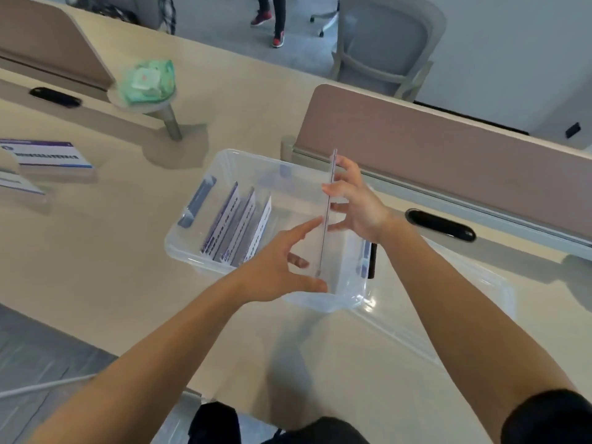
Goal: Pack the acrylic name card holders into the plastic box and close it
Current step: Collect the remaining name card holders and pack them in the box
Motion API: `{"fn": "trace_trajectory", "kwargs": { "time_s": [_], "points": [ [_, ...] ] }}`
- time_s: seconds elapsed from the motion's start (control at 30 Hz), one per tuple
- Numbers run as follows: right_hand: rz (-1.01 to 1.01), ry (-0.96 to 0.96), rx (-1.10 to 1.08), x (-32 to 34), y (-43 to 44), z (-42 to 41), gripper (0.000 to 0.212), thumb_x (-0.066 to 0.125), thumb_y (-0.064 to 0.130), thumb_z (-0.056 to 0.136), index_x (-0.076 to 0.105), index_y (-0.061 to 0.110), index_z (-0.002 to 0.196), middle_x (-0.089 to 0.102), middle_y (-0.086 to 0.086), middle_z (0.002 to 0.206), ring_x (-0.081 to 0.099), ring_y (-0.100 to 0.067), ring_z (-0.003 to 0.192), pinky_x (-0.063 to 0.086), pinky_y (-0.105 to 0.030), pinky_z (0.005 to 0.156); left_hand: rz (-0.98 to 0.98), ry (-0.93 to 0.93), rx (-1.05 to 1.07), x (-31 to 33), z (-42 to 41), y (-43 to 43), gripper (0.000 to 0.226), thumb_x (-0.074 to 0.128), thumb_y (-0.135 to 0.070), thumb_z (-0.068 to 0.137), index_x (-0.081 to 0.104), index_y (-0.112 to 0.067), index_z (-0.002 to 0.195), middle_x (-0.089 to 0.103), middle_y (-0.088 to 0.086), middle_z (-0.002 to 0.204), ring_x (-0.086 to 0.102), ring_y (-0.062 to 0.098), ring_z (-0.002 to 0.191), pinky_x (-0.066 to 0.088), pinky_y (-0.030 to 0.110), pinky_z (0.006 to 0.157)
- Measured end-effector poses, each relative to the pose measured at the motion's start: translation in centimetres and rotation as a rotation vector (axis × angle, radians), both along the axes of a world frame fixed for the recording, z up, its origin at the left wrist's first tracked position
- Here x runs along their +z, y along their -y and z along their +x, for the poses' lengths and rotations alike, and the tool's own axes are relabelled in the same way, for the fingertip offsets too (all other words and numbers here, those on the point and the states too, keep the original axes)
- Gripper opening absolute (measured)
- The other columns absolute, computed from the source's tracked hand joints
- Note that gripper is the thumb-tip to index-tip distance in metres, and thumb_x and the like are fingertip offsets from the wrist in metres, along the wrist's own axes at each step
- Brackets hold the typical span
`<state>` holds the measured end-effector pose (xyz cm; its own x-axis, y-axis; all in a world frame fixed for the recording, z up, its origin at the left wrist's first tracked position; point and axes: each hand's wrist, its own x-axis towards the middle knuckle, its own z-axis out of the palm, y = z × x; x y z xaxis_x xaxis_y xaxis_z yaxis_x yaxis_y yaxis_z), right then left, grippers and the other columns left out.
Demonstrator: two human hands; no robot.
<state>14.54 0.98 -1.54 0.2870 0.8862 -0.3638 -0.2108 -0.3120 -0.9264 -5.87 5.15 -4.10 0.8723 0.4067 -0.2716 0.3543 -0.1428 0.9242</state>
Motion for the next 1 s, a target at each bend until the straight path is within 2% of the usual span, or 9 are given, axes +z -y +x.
{"fn": "trace_trajectory", "kwargs": {
  "time_s": [0.2,0.37,0.43,0.5,0.6,0.73,0.8,0.87,1.0],
  "points": [
    [-0.053,-0.033,-0.165,0.3,-4.3,-4.0,0.058,0.073,0.04,0.078,0.042,0.049,0.127,0.04,-0.004,0.142,0.046,-0.047,0.125,0.059,-0.054,0.072,-0.001,0.032,-0.139,-0.4,-4.2,-6.4,0.092,0.088,-0.041,0.066,0.025,-0.074,0.125,0.031,-0.017,0.143,0.056,0.011,0.108,0.057,0.036,0.088],
    [-0.035,-0.074,-0.27,-1.2,-5.8,-4.5,0.063,0.074,0.037,0.071,0.046,0.05,0.125,0.048,-0.009,0.131,0.05,-0.042,0.11,0.05,-0.065,0.088,0.091,-0.01,-0.235,-1.1,-5.9,-11.3,0.112,0.09,-0.042,0.061,0.019,-0.05,0.147,0.028,-0.017,0.146,0.042,0.006,0.125,0.044,0.035,0.105],
    [-0.027,-0.091,-0.276,-2.6,-5.8,-3.8,0.071,0.075,0.038,0.069,0.043,0.045,0.133,0.049,-0.01,0.128,0.051,-0.04,0.109,0.048,-0.064,0.091,0.23,-0.049,-0.214,-2.1,-6.8,-13.8,0.102,0.086,-0.043,0.067,0.026,-0.04,0.149,0.028,-0.015,0.146,0.028,0.006,0.133,0.031,0.036,0.114],
    [0.0,-0.124,-0.264,-4.4,-5.8,-2.7,0.077,0.074,0.034,0.071,0.039,0.036,0.14,0.05,-0.01,0.125,0.052,-0.041,0.109,0.047,-0.063,0.09,0.426,-0.032,-0.121,-3.8,-7.6,-16.0,0.079,0.077,-0.048,0.075,0.039,-0.036,0.143,0.031,-0.006,0.147,0.018,0.011,0.137,0.022,0.044,0.117],
    [-0.024,-0.16,-0.272,-7.2,-6.1,-1.5,0.075,0.072,0.028,0.073,0.038,0.029,0.14,0.052,-0.011,0.117,0.05,-0.039,0.103,0.046,-0.056,0.08,0.658,0.005,0.026,-6.7,-8.3,-18.0,0.049,0.065,-0.045,0.081,0.057,-0.033,0.128,0.036,0.007,0.143,0.02,0.026,0.135,0.028,0.051,0.112],
    [-0.127,-0.136,-0.261,-10.1,-7.6,-1.4,0.073,0.075,0.027,0.066,0.044,0.036,0.131,0.051,-0.006,0.125,0.055,-0.03,0.098,0.053,-0.046,0.067,0.826,-0.134,0.084,-8.7,-7.9,-19.1,0.048,0.056,-0.049,0.083,0.059,-0.029,0.127,0.031,0.014,0.147,0.023,0.035,0.133,0.035,0.055,0.107],
    [-0.162,-0.108,-0.243,-11.6,-8.4,-1.5,0.071,0.078,0.028,0.064,0.048,0.041,0.126,0.044,-0.006,0.141,0.053,-0.034,0.109,0.053,-0.054,0.072,0.799,-0.206,0.129,-9.0,-7.4,-19.1,0.053,0.058,-0.048,0.084,0.052,-0.033,0.135,0.018,0.012,0.155,0.016,0.034,0.139,0.035,0.049,0.108],
    [-0.187,-0.088,-0.254,-13.2,-8.9,-1.6,0.065,0.078,0.023,0.068,0.049,0.043,0.122,0.041,-0.002,0.144,0.05,-0.035,0.119,0.049,-0.061,0.083,0.737,-0.282,0.178,-9.1,-7.1,-18.9,0.059,0.06,-0.046,0.085,0.043,-0.036,0.141,0.005,0.009,0.16,0.006,0.033,0.143,0.036,0.046,0.106],
    [-0.265,-0.061,-0.27,-16.0,-9.5,-1.7,0.057,0.073,0.011,0.082,0.047,0.045,0.119,0.04,0.006,0.138,0.045,-0.034,0.128,0.043,-0.067,0.094,0.753,-0.364,0.184,-9.2,-6.9,-18.9,0.065,0.059,-0.045,0.086,0.037,-0.031,0.145,0.013,0.012,0.159,0.013,0.035,0.142,0.035,0.047,0.107]
  ]
}}
